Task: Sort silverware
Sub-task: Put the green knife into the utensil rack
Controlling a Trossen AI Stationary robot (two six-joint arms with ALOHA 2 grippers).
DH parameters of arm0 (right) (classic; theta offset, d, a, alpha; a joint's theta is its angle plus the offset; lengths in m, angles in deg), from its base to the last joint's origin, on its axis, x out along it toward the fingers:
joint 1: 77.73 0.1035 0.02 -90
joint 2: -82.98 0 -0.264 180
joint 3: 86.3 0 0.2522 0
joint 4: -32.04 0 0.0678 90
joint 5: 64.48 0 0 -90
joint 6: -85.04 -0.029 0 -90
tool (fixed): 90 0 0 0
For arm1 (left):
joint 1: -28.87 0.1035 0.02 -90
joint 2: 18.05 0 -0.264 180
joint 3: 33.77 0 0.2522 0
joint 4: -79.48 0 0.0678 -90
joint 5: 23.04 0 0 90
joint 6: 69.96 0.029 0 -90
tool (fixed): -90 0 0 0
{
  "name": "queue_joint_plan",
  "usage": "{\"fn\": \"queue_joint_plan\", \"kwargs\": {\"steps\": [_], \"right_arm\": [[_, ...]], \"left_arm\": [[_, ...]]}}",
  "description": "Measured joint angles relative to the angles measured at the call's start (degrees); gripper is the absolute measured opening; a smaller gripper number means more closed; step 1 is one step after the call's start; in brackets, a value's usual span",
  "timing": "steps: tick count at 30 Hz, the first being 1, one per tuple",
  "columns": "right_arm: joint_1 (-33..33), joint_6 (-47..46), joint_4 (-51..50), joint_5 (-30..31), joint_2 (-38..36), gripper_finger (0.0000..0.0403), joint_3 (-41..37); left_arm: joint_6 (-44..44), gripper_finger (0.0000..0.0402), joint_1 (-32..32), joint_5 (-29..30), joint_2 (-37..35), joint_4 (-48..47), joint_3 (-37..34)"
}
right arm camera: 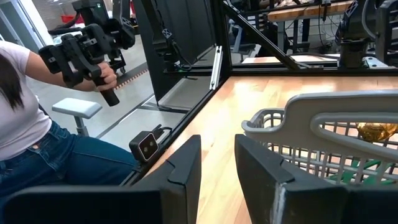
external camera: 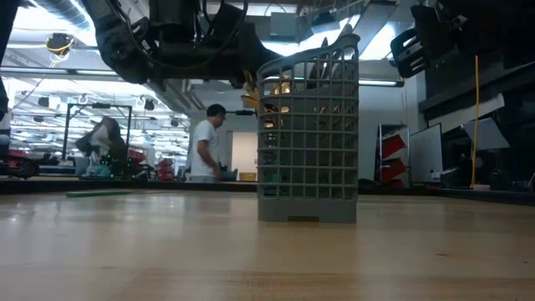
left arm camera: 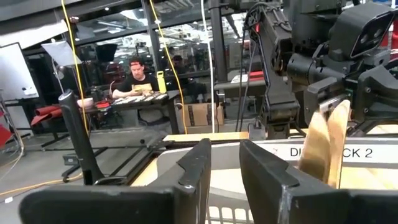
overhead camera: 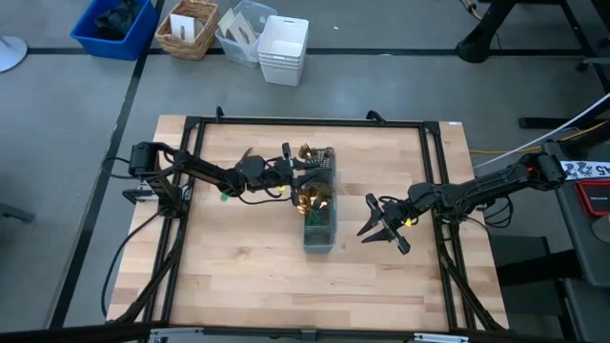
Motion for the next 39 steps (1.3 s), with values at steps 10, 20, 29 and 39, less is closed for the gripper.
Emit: {"fn": "queue_joint_plan", "kwargs": {"steps": [10,20,29,39], "right_arm": [[0.02,-0.19,-0.35,-0.1,0.0,0.0099,0.0],[0.04,-1.81,-3.49,-0.2,-0.02,0.0099,0.0],[0.02,-1.75,-6.26,-0.2,-0.02,0.0099,-0.01],[0.0,-1.12,-6.34,1.04,-0.02,0.0099,-0.01]], "left_arm": [[1.76,0.0077,-1.4,0.49,-1.4,8.79,-0.02],[-5.63,0.0076,-1.25,9.68,-20.89,-24.21,-0.02],[-24.95,0.0076,-1.22,14.31,-44.13,-70.61,-0.04],[-48.62,0.0076,-0.66,18.8,-50.85,-109.86,-0.07]]}}
